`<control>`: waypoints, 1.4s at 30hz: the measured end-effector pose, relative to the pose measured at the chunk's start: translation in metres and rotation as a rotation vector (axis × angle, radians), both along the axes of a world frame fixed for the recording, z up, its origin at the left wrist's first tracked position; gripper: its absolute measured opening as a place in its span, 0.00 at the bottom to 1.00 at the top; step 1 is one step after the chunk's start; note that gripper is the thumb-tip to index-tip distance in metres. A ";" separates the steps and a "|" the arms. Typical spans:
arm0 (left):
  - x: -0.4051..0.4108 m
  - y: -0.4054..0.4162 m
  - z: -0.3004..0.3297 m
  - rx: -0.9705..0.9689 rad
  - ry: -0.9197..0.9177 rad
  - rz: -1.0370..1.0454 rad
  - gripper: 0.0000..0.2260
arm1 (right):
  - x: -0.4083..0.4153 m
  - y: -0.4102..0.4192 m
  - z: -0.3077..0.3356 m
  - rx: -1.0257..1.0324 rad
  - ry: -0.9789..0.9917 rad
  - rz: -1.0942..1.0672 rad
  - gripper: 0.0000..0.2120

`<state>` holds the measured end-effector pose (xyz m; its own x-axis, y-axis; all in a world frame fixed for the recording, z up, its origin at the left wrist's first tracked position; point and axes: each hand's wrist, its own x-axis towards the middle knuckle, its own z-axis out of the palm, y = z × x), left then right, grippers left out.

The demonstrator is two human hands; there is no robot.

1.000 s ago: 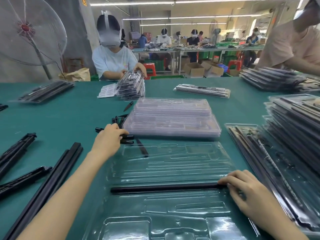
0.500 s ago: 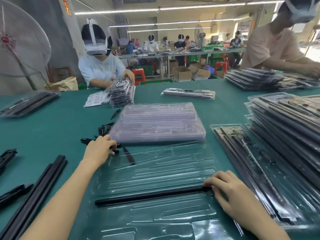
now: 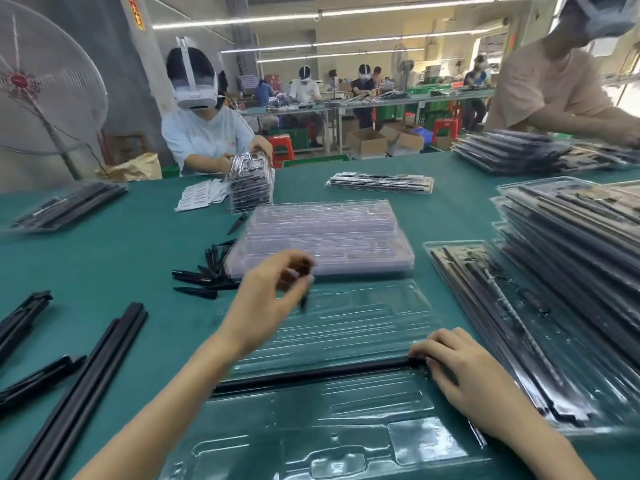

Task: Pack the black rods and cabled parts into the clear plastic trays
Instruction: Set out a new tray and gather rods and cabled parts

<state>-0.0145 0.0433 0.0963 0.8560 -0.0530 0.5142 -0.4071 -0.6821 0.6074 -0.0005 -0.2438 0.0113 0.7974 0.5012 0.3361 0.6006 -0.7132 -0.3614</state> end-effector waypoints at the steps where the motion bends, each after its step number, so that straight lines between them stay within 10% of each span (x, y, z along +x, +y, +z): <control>1: -0.011 -0.013 0.000 -0.049 0.041 -0.069 0.06 | 0.000 0.000 0.001 0.004 0.000 -0.002 0.11; 19: -0.042 -0.094 -0.070 0.756 0.051 -0.196 0.16 | 0.002 -0.003 -0.006 0.082 -0.010 -0.006 0.09; 28: -0.051 -0.085 -0.087 0.678 0.384 -0.242 0.27 | 0.000 -0.003 -0.002 0.049 -0.018 -0.011 0.09; 42: -0.050 -0.035 -0.078 0.550 0.317 -0.025 0.26 | -0.002 0.000 0.005 0.016 -0.076 -0.022 0.13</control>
